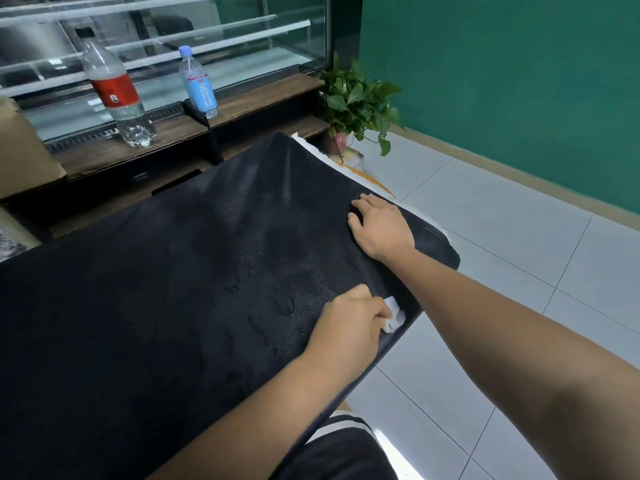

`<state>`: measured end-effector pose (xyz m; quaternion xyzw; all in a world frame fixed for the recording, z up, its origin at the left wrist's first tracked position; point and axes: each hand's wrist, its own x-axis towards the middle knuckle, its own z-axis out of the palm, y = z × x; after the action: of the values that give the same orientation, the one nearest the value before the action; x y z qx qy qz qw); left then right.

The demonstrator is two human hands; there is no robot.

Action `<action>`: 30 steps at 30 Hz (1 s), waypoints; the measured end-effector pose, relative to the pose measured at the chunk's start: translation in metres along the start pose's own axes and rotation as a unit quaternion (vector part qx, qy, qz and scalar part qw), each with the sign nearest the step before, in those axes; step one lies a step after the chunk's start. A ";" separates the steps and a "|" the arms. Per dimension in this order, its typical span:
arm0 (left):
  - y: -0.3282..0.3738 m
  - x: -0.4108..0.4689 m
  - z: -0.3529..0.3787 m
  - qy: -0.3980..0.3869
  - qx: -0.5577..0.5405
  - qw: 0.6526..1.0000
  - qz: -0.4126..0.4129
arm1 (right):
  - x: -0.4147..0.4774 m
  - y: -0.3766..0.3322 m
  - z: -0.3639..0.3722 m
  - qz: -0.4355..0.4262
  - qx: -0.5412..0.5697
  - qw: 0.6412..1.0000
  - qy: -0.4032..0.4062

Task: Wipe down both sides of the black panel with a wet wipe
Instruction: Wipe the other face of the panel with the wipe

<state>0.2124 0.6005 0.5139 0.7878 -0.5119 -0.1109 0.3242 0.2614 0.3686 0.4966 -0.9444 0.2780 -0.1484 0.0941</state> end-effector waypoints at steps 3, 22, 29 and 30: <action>0.003 -0.005 0.002 -0.020 0.005 0.999 0.034 | 0.000 0.001 0.001 0.002 0.002 1.000 -0.006; -0.082 0.003 -0.078 0.069 0.078 0.992 -0.065 | -0.001 0.000 0.000 0.014 0.015 1.000 -0.005; -0.110 0.016 -0.099 0.127 0.095 0.978 -0.137 | 0.000 0.000 -0.001 0.014 0.011 1.000 -0.006; -0.110 0.018 -0.098 0.131 0.098 0.976 -0.147 | -0.001 0.000 -0.001 0.014 0.010 1.000 -0.005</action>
<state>0.3508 0.6531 0.5226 0.8901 -0.3522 -0.0022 0.2894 0.2607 0.3691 0.4976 -0.9401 0.2894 -0.1449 0.1073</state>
